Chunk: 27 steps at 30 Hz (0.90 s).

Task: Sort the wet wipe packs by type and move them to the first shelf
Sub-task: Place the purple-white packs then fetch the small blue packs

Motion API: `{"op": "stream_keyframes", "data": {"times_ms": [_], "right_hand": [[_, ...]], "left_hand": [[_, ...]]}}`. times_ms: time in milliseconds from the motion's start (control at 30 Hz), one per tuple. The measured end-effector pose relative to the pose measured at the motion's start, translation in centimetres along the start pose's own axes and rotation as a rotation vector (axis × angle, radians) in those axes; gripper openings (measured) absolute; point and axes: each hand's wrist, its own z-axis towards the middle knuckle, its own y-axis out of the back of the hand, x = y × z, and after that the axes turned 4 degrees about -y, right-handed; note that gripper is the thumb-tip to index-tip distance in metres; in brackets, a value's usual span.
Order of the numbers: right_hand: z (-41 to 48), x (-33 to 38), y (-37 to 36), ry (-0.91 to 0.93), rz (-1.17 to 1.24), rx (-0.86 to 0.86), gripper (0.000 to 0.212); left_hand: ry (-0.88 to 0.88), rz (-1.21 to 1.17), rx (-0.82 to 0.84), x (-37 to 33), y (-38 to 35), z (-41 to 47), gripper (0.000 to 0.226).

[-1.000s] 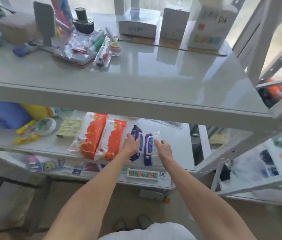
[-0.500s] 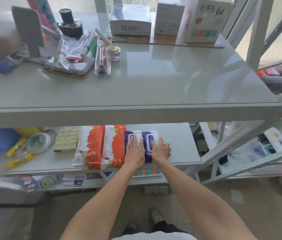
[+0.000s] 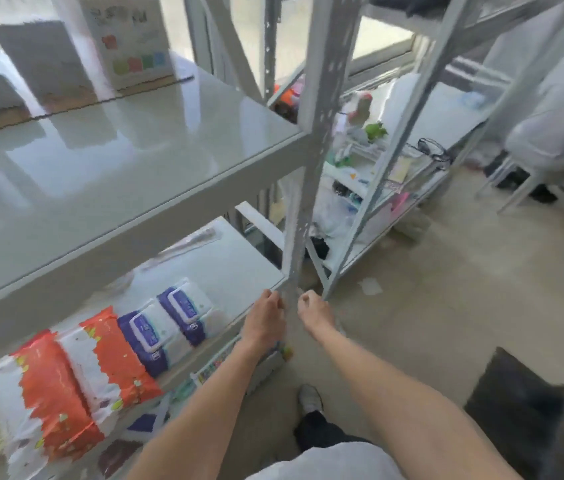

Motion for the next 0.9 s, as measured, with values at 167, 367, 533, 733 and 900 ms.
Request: {"op": "stream_keyframes", "data": {"times_ms": [167, 367, 533, 733, 900], "right_hand": [[3.3, -10.9, 9.5, -0.307, 0.008, 0.029, 0.019], [2.2, -21.6, 20.2, -0.569, 0.068, -0.093, 0.011], [4.2, -26.8, 26.8, -0.655, 0.175, -0.207, 0.035], [9.6, -29.3, 33.9, -0.661, 0.198, -0.283, 0.029], [16.3, -29.9, 38.6, -0.645, 0.154, -0.273, 0.033]], "left_hand": [[-0.155, 0.044, 0.381, -8.9, -5.9, 5.5, 0.02], [-0.361, 0.211, 0.675, -22.9, -15.2, 11.6, 0.027], [-0.458, 0.339, 0.773, -30.6, -21.7, 16.2, 0.03], [-0.525, 0.356, 0.798, -38.9, -26.8, 21.4, 0.029], [-0.463, 0.351, 0.792, -42.6, -30.1, 27.6, 0.043]]}}
